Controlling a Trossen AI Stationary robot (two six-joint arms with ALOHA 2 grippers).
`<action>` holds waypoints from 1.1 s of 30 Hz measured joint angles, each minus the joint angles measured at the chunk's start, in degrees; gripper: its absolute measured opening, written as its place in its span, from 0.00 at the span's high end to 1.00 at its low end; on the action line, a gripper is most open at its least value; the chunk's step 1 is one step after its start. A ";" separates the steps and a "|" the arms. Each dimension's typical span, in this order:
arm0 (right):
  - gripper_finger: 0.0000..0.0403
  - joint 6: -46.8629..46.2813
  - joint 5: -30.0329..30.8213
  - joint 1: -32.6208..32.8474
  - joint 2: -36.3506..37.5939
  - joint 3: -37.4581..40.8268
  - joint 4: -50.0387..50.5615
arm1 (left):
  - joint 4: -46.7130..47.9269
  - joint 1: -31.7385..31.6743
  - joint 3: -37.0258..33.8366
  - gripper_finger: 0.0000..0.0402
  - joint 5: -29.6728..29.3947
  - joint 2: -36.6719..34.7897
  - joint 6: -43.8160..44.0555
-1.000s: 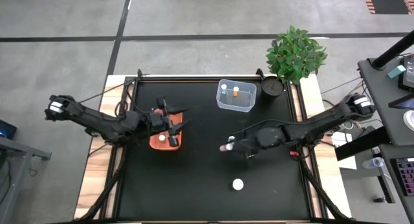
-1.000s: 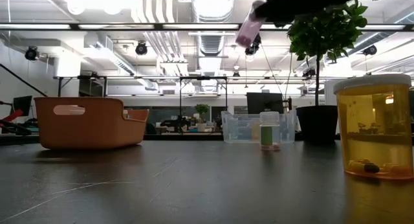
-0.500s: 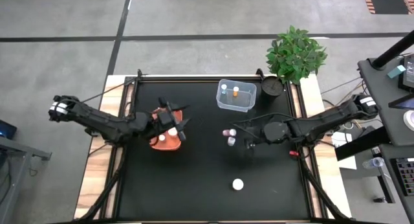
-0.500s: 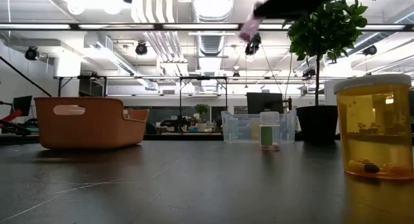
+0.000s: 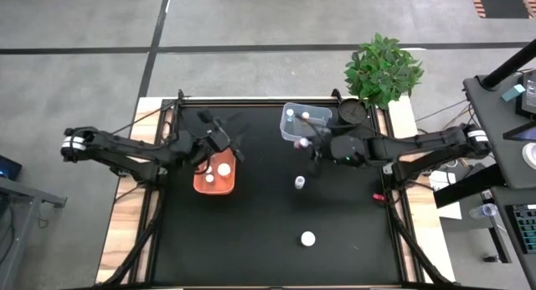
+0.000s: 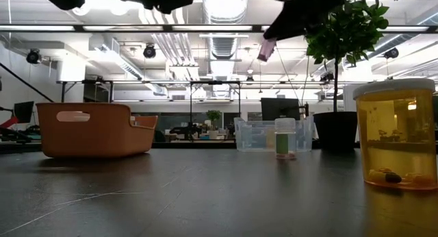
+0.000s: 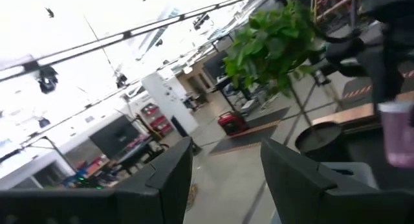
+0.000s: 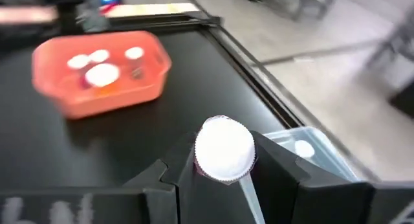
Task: Pick and place medicine bottles into bin by pill shape (circle, oval)
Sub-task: Put the pink tablet pill bottle into the transparent bin
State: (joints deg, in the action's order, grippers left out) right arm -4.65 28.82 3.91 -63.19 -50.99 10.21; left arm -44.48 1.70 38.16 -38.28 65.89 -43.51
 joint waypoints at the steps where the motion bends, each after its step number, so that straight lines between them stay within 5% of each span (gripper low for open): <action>1: 0.71 -1.92 0.19 -1.21 -0.61 -1.16 0.85 | 0.15 -0.26 -0.21 0.58 -0.07 -0.37 -0.31; 18: 0.71 -14.90 -3.01 -19.21 -19.73 -15.50 12.68 | 4.10 -0.18 -5.22 0.58 -0.17 -7.76 0.20; 33: 0.70 -17.46 -3.28 -23.13 -29.23 -15.38 10.19 | 4.49 -0.16 -6.37 0.58 0.05 -10.82 1.16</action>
State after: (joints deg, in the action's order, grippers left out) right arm -22.11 25.54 -19.22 -92.42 -66.37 20.40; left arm -39.99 1.54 31.79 -38.23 55.07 -42.35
